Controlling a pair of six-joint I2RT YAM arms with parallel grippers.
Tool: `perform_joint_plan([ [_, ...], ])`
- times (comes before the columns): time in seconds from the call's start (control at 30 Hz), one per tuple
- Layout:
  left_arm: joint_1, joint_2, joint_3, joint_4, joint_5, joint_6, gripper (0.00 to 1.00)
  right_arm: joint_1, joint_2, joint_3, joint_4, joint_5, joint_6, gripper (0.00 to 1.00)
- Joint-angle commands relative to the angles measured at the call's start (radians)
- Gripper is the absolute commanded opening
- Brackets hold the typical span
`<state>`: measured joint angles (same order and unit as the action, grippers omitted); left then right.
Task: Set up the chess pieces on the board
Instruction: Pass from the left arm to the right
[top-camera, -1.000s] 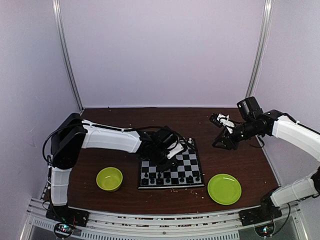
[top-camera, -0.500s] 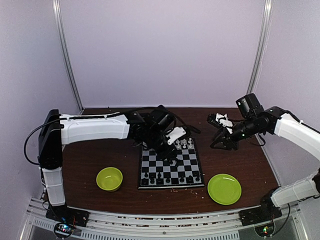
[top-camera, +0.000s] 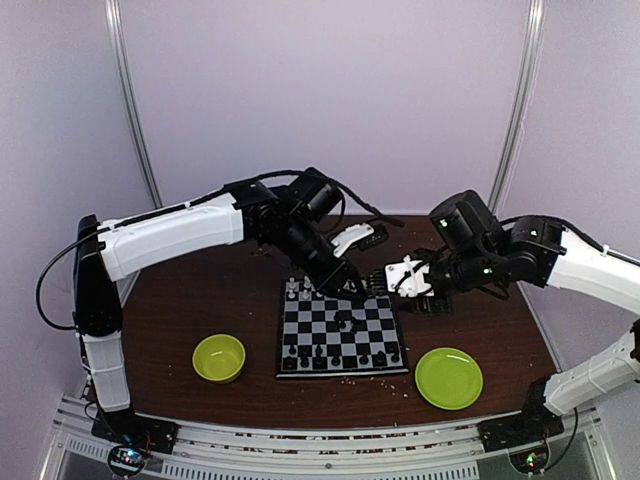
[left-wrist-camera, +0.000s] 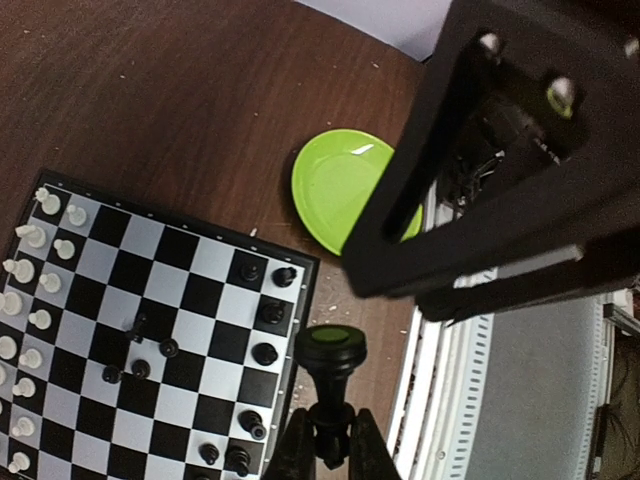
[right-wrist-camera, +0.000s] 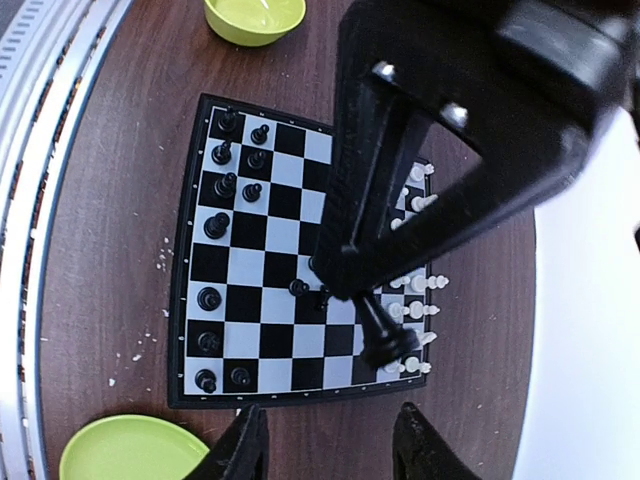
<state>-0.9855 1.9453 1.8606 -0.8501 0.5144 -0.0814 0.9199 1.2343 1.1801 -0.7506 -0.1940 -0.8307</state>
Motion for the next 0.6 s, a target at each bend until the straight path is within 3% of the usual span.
perform_joint_plan([
  [0.0, 0.011, 0.02, 0.028, -0.05, 0.119, -0.048, 0.0, 0.073, 0.054, 0.047, -0.003, 0.189, -0.079, 0.42],
  [0.2, 0.012, 0.019, 0.015, -0.05, 0.156, -0.062, 0.01, 0.118, 0.105, 0.056, 0.06, 0.31, -0.072, 0.41],
  [0.57, 0.011, 0.031, 0.004, -0.06, 0.207, -0.072, 0.01, 0.173, 0.133, 0.056, 0.065, 0.341, -0.102, 0.34],
])
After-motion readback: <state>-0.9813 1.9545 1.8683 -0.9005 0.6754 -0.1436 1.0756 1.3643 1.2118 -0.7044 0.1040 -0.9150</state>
